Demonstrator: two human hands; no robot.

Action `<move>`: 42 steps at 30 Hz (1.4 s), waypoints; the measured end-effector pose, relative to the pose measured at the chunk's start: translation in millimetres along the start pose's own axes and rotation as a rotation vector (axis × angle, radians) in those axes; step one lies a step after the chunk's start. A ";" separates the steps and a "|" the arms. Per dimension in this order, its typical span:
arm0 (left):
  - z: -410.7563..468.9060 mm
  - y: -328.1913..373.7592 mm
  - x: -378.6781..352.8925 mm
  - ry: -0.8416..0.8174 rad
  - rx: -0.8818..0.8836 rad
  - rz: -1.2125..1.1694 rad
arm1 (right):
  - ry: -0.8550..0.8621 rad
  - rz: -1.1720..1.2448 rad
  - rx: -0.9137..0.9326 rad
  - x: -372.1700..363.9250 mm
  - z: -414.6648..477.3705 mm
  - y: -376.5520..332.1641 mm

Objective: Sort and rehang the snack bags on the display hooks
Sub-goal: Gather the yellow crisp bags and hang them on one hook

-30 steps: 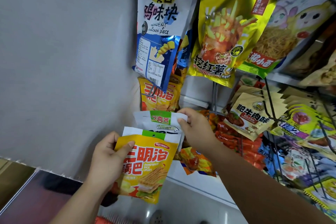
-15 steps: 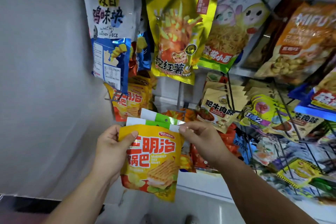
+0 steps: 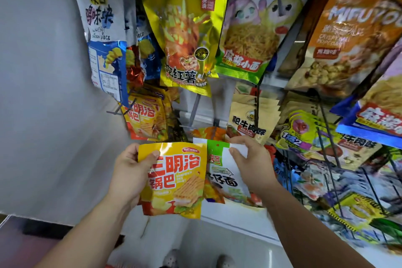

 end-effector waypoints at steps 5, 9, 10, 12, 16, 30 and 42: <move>-3.0 2.1 -2.6 0.029 -0.020 0.000 | -0.062 -0.083 0.010 -3.8 5.4 21.5; -3.4 2.0 -8.1 0.028 -0.012 0.032 | -0.157 -0.022 -0.081 -14.0 7.0 28.0; -3.1 2.2 -8.2 0.035 -0.009 0.038 | -0.163 0.014 -0.098 -17.4 6.7 27.4; -0.7 3.7 -4.7 0.060 -0.013 0.031 | -0.145 0.058 -0.110 -25.1 5.9 21.9; 11.8 6.2 17.9 0.141 -0.023 0.056 | -0.151 0.127 -0.142 -52.2 4.5 2.5; 65.8 23.6 102.7 0.005 -0.003 0.017 | -0.352 0.412 -0.174 -143.7 21.9 -104.0; 94.5 26.9 119.7 -0.081 0.016 -0.005 | -0.324 0.356 -0.071 -182.3 35.8 -123.2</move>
Point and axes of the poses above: each hand's wrist, its own z-axis towards the middle knuckle, its own x-axis out of the back of the hand, y = z × x, the point moved 4 cm from there along z, towards the middle knuckle, and after that the axes turned 6 degrees about -z, right-handed, at the moved point
